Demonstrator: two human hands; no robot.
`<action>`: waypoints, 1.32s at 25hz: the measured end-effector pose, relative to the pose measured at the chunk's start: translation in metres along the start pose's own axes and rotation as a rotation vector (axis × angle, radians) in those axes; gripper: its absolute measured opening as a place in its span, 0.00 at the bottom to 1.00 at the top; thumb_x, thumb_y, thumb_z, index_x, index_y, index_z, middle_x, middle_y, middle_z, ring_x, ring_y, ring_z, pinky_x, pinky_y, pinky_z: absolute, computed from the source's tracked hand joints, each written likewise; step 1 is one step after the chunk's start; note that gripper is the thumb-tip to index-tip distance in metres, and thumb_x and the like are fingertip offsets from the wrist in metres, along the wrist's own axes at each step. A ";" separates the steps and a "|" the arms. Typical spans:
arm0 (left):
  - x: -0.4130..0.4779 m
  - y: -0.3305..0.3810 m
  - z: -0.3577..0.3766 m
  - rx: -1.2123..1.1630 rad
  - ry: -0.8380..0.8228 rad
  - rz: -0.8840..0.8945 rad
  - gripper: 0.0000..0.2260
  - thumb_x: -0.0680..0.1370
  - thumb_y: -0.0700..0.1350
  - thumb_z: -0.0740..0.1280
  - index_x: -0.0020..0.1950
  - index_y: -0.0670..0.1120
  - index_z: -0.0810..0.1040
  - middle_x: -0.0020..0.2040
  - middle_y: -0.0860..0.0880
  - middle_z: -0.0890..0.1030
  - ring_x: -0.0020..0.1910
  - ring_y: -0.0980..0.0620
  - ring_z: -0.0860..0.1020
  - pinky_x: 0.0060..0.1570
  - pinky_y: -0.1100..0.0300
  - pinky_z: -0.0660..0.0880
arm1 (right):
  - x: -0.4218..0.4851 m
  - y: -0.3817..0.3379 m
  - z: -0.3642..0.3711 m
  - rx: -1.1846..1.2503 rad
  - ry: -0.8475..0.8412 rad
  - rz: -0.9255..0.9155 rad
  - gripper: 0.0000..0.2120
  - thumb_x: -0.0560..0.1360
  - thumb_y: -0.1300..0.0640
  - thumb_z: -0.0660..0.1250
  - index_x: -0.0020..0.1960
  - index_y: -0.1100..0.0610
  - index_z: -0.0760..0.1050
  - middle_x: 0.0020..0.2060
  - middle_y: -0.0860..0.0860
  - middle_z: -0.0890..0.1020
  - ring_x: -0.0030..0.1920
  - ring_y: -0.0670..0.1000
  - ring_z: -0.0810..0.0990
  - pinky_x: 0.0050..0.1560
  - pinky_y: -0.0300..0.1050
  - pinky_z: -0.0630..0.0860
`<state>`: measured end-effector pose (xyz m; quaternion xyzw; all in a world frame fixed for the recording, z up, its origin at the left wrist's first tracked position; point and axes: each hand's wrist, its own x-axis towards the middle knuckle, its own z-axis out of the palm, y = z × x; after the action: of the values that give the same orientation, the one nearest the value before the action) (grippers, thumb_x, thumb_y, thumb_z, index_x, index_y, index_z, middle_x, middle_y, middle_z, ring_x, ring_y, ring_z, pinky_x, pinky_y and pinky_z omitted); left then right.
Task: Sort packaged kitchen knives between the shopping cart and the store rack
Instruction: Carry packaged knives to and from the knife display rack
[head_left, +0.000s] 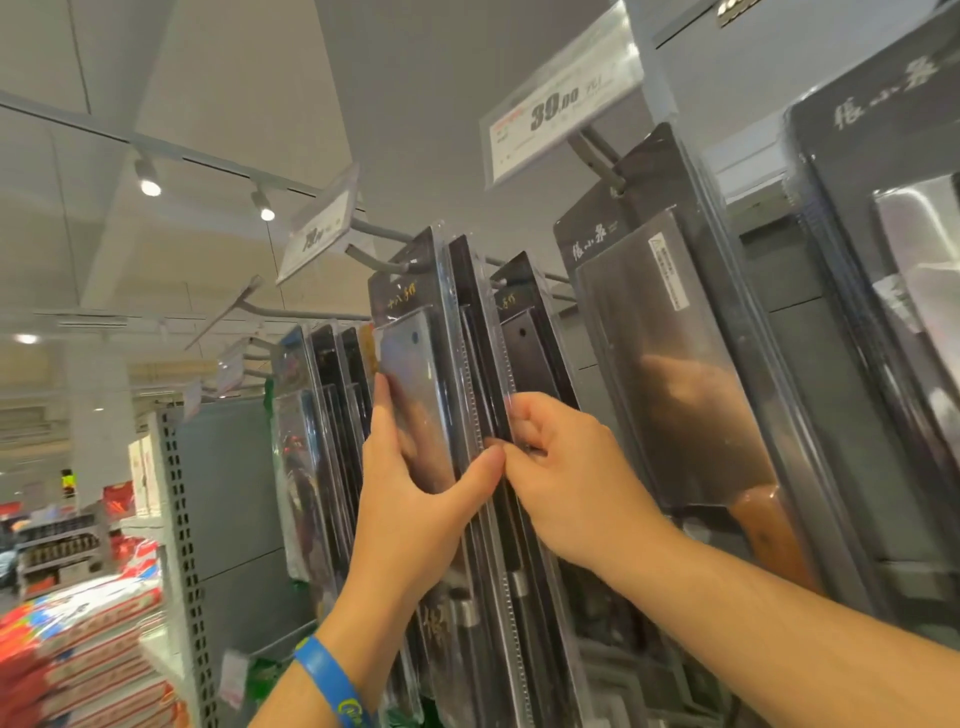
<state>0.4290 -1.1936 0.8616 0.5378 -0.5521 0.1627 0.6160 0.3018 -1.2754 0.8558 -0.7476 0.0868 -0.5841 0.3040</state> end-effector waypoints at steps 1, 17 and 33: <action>-0.002 0.001 -0.001 -0.008 0.005 0.001 0.53 0.59 0.71 0.72 0.76 0.71 0.44 0.56 0.84 0.59 0.57 0.87 0.58 0.54 0.75 0.61 | 0.000 0.001 -0.001 0.019 -0.029 0.017 0.13 0.81 0.58 0.67 0.66 0.53 0.77 0.41 0.37 0.76 0.48 0.38 0.78 0.51 0.28 0.73; -0.012 0.005 -0.002 -0.048 0.007 0.019 0.49 0.60 0.73 0.73 0.69 0.79 0.42 0.63 0.82 0.54 0.64 0.82 0.54 0.62 0.68 0.58 | 0.055 0.025 -0.007 -0.040 0.144 0.423 0.18 0.82 0.52 0.67 0.69 0.58 0.73 0.63 0.56 0.80 0.61 0.58 0.79 0.62 0.54 0.76; -0.015 -0.001 0.010 -0.036 0.088 -0.001 0.52 0.60 0.76 0.71 0.77 0.69 0.47 0.60 0.82 0.58 0.60 0.84 0.59 0.61 0.69 0.60 | 0.026 0.002 -0.004 0.233 0.004 0.249 0.14 0.86 0.47 0.59 0.58 0.49 0.82 0.50 0.47 0.88 0.55 0.51 0.85 0.63 0.56 0.78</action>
<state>0.4198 -1.1961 0.8464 0.5190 -0.5271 0.1759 0.6495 0.3068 -1.2908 0.8770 -0.6895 0.1111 -0.5495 0.4586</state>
